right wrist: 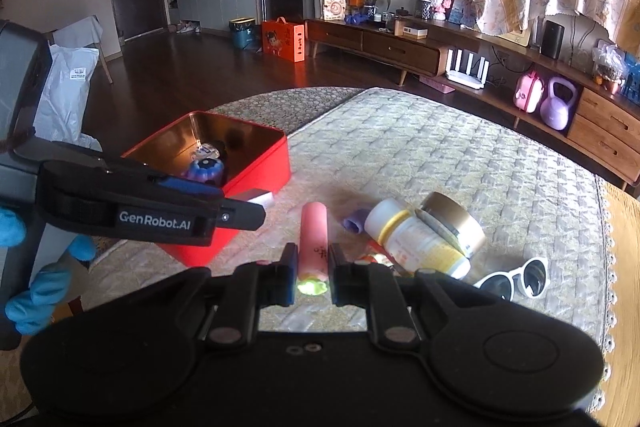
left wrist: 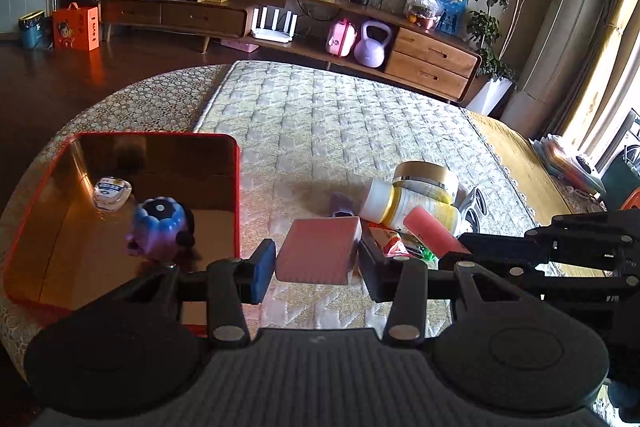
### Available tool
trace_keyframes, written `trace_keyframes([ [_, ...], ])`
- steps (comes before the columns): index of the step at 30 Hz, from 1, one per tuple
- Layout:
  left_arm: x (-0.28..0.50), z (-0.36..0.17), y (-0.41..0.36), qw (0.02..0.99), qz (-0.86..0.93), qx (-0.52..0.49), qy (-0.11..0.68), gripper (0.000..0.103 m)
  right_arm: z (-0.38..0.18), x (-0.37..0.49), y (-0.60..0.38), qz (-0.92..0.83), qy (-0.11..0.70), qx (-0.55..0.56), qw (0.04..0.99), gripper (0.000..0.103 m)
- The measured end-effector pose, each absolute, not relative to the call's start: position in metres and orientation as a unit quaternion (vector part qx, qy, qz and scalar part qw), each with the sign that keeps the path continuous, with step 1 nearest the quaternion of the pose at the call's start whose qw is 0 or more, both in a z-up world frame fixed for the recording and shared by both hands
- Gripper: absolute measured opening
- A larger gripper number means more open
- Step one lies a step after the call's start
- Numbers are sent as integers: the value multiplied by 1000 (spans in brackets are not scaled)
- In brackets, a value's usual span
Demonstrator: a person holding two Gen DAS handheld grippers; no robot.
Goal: Organize rigid objects
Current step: 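Lower the pink sponge into the red tin with the left gripper while the right releases the pink tube there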
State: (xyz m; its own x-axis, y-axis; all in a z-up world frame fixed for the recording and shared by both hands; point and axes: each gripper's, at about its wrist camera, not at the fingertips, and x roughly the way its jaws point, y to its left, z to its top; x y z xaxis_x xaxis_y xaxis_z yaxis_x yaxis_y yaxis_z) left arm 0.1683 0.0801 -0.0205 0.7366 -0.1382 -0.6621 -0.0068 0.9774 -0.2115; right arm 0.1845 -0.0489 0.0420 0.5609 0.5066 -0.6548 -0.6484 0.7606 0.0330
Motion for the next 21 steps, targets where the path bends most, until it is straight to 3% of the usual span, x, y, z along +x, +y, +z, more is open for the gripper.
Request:
trace_keyframes([
  [21,140,-17,179,928,33,-122,350,44,52,192,51,365,329,-127,862,15],
])
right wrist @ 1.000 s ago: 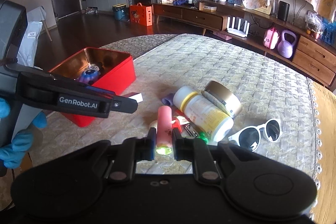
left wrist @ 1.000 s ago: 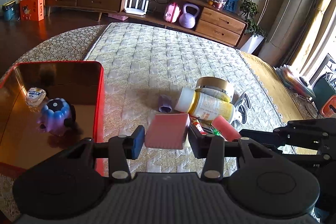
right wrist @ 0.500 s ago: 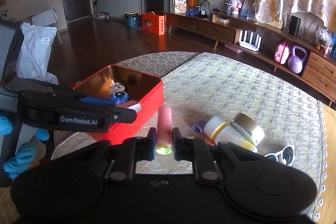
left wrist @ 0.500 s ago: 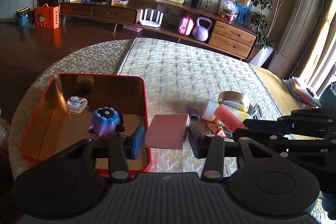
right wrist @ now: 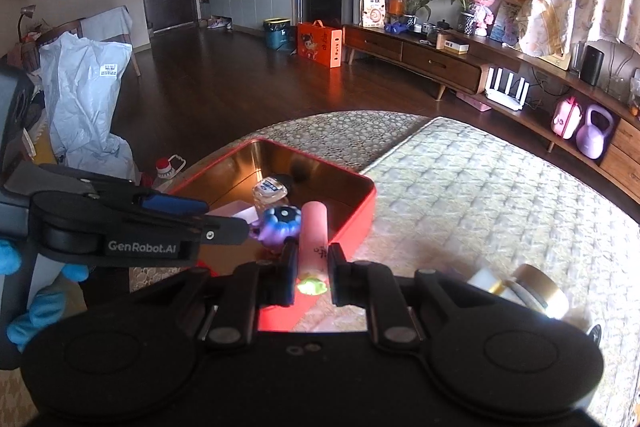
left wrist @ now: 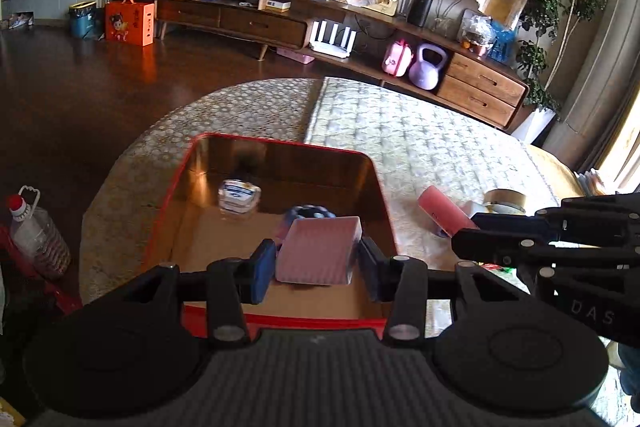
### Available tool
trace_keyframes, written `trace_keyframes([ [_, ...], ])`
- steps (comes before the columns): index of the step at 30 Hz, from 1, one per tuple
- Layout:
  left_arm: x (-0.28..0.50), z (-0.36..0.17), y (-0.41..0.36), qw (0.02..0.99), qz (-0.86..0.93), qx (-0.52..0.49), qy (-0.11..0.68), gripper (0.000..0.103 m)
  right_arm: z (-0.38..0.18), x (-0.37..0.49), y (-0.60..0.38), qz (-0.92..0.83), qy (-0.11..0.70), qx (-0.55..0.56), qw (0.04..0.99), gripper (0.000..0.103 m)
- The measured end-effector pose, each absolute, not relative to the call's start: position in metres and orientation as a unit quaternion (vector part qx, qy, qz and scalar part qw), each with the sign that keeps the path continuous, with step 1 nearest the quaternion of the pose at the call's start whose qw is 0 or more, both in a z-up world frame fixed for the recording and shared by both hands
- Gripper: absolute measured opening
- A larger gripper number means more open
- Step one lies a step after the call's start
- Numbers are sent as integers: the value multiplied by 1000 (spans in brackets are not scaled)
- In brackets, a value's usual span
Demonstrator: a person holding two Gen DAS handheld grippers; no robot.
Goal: Organize rigid objects
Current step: 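Lower the pink sponge into the red tin with the left gripper while the right releases the pink tube there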
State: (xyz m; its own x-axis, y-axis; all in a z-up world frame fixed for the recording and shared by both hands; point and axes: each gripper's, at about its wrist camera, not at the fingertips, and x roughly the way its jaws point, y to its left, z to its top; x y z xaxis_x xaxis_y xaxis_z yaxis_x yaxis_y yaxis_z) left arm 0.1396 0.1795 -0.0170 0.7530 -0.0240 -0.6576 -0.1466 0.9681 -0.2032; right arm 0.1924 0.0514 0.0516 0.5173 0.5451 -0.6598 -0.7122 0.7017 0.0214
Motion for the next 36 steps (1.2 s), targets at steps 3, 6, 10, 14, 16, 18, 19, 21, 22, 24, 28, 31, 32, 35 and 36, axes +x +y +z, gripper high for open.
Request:
trace_keyframes([
  [3,142,-19,192,928,46,-115,350,44,49,203,65,361,332,-133,861,15],
  [6,149,-22,204,926,59,-107,357,44,44,214,79,356,336,-138,861,15],
  [10,161,-28,214,922,73,-93,369,44,36,230,95,353,345,-141,858,15],
  [14,174,-34,220,917,83,-86,380,44,28,245,113,350,353,-151,855,15],
  [16,181,-37,223,915,87,-81,385,44,24,253,120,347,357,-152,854,15],
  [18,188,-41,224,913,90,-75,390,44,20,260,127,346,363,-154,851,15],
  [19,191,-43,224,912,91,-72,393,44,17,263,130,344,366,-156,850,15],
  [21,198,-47,224,911,94,-63,397,44,12,269,135,344,373,-157,847,15],
  [22,200,-49,224,909,96,-60,400,44,9,272,137,342,375,-158,847,15],
  [24,205,-53,224,907,96,-58,406,44,4,278,142,337,381,-160,846,15],
  [28,212,-61,222,903,95,-54,416,44,-7,284,146,332,396,-163,841,15],
  [31,216,-65,221,903,92,-48,418,44,-12,287,146,331,402,-161,838,15],
  [32,218,-67,219,903,93,-43,418,44,-13,288,146,331,404,-159,838,15],
  [35,221,-69,214,902,89,-33,421,44,-16,288,147,330,407,-163,836,15],
  [36,222,-70,212,901,89,-30,423,44,-17,288,147,330,408,-164,835,15],
])
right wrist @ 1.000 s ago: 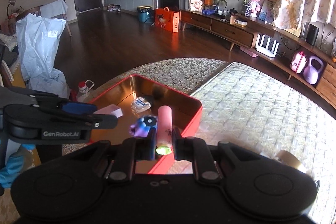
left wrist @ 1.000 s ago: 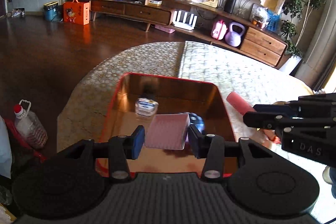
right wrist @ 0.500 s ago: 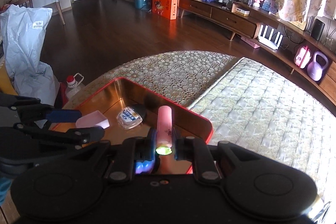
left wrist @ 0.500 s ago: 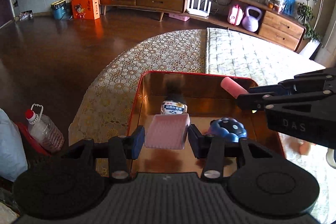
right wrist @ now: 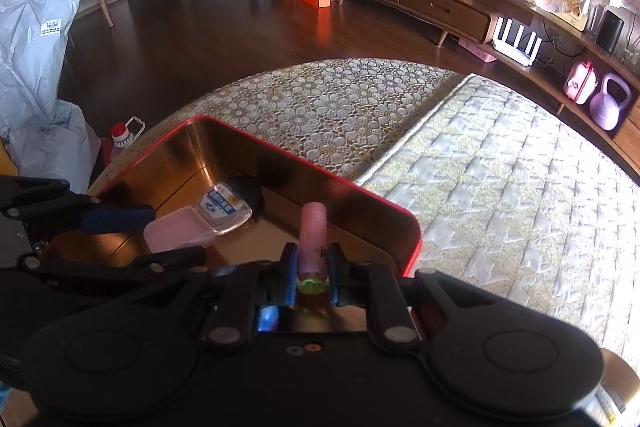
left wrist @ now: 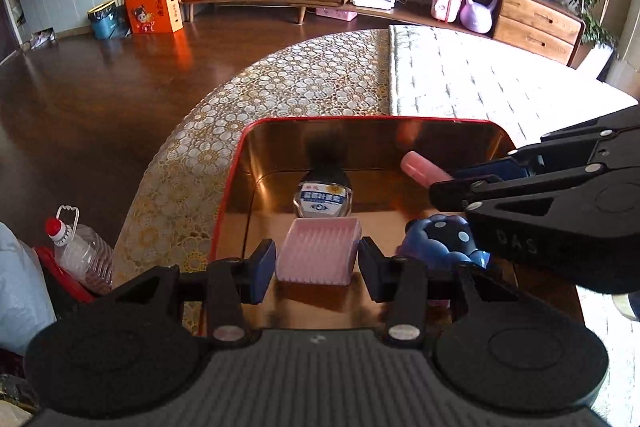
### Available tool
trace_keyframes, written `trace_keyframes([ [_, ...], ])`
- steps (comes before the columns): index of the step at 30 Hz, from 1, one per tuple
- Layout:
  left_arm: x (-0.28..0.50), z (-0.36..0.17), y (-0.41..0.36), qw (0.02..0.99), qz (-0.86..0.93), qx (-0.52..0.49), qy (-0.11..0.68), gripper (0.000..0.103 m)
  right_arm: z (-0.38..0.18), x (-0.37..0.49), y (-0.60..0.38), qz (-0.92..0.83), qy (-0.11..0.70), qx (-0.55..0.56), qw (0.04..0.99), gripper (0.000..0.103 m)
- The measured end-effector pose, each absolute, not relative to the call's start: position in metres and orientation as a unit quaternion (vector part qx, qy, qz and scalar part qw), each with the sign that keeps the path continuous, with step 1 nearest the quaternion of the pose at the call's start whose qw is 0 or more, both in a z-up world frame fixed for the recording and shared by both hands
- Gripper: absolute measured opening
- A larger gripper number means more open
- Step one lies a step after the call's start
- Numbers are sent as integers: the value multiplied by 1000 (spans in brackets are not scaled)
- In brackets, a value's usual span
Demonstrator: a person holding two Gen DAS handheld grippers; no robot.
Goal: Organize rigid objects
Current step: 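Lower the pink sponge into the red tin with the left gripper while the right releases the pink tube there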
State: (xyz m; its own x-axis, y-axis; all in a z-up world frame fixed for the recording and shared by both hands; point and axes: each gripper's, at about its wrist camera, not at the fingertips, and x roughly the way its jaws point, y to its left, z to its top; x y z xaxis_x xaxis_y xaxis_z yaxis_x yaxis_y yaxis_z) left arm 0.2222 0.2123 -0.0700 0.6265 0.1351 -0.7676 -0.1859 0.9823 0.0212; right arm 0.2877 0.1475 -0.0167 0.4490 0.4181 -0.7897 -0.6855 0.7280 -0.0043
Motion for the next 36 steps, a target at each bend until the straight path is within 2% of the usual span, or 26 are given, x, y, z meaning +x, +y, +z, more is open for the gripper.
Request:
trace_keyframes([
  [15,227,-76,199,894,100,2,437,45,-13,287,143,330,417,-143,835,17],
  [17,225,-75,200,894,104,2,437,48,-10,286,141,332,415,-139,836,18],
  [19,221,-73,201,895,105,-3,433,58,-8,286,138,334,414,-134,836,20],
  [21,218,-70,202,896,108,-9,431,63,-5,284,135,338,414,-129,835,21],
  [25,210,-65,203,898,109,-16,426,63,1,280,129,343,413,-120,835,23],
  [28,204,-59,203,900,108,-20,422,63,7,274,125,349,411,-112,835,25],
  [36,183,-42,196,908,104,-22,406,63,24,251,112,365,398,-106,835,40],
])
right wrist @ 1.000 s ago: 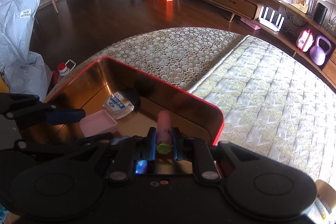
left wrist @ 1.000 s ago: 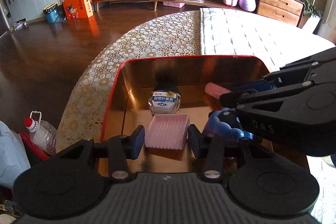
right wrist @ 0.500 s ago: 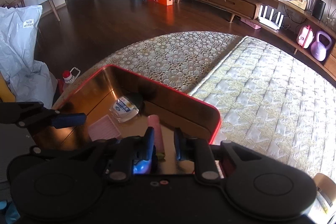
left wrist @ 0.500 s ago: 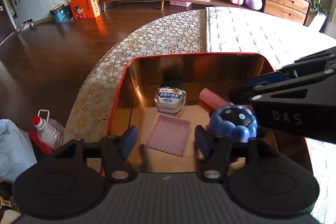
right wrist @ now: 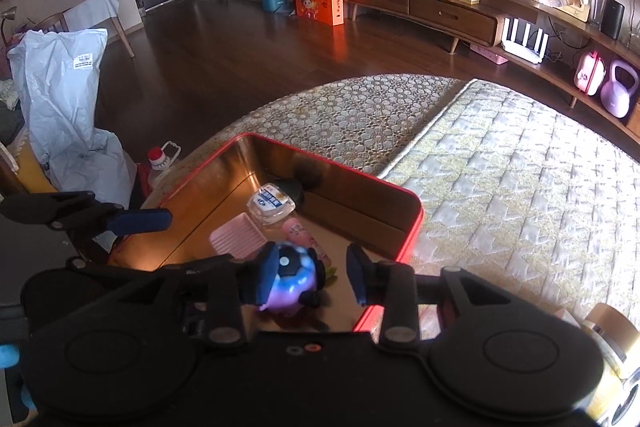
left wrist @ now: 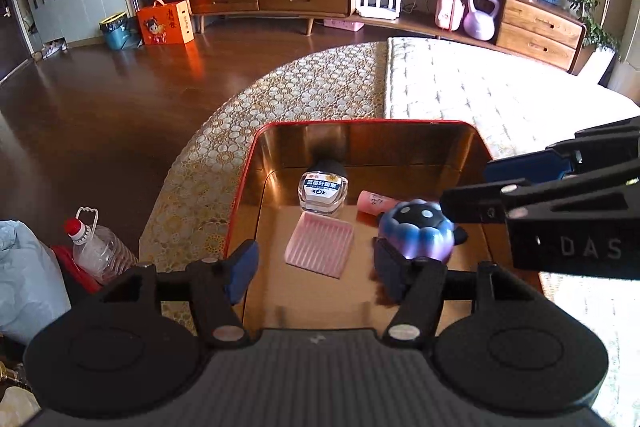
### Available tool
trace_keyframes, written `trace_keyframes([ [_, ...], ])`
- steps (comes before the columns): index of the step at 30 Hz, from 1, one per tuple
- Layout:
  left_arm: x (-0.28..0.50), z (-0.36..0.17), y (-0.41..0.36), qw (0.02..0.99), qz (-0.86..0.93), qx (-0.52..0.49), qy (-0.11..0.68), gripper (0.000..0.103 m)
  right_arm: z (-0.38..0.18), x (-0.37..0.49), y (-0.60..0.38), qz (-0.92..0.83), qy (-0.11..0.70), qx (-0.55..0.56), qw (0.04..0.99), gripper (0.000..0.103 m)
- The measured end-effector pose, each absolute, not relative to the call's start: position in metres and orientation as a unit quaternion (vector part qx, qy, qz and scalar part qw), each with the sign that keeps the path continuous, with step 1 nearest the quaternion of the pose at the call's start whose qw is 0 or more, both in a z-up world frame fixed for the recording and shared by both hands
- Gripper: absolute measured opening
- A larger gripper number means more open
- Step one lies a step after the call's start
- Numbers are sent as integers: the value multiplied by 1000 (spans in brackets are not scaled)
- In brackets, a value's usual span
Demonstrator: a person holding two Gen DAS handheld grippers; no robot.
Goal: Organize rigid objects
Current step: 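Open both grippers and withdraw them from the red tin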
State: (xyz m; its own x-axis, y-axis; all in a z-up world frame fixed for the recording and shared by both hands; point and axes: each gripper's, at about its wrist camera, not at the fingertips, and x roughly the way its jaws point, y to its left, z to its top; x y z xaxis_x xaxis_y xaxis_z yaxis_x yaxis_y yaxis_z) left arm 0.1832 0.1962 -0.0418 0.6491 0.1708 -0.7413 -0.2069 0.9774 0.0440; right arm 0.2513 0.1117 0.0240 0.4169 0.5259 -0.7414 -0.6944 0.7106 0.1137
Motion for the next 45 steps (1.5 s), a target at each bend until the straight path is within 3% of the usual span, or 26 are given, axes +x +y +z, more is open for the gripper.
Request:
trace_keyframes([
  [6,166,-28,188,915,100,-17,390,63,35,232,91,374,384,-94,839,56],
  [13,152,-16,176,921,95,-25,377,63,44,213,61,377,378,-81,842,66],
  [15,148,-14,171,923,90,-26,374,63,46,206,51,377,375,-78,843,74],
  [23,139,-10,137,927,67,-18,368,64,49,188,11,371,364,-71,851,83],
  [28,137,-10,115,931,53,-23,361,79,46,183,-14,359,362,-69,858,89],
  [33,139,-12,92,934,37,-31,355,83,40,181,-39,338,356,-71,868,100],
  [45,156,-33,46,933,1,-46,356,83,22,195,-108,279,369,-50,885,102],
])
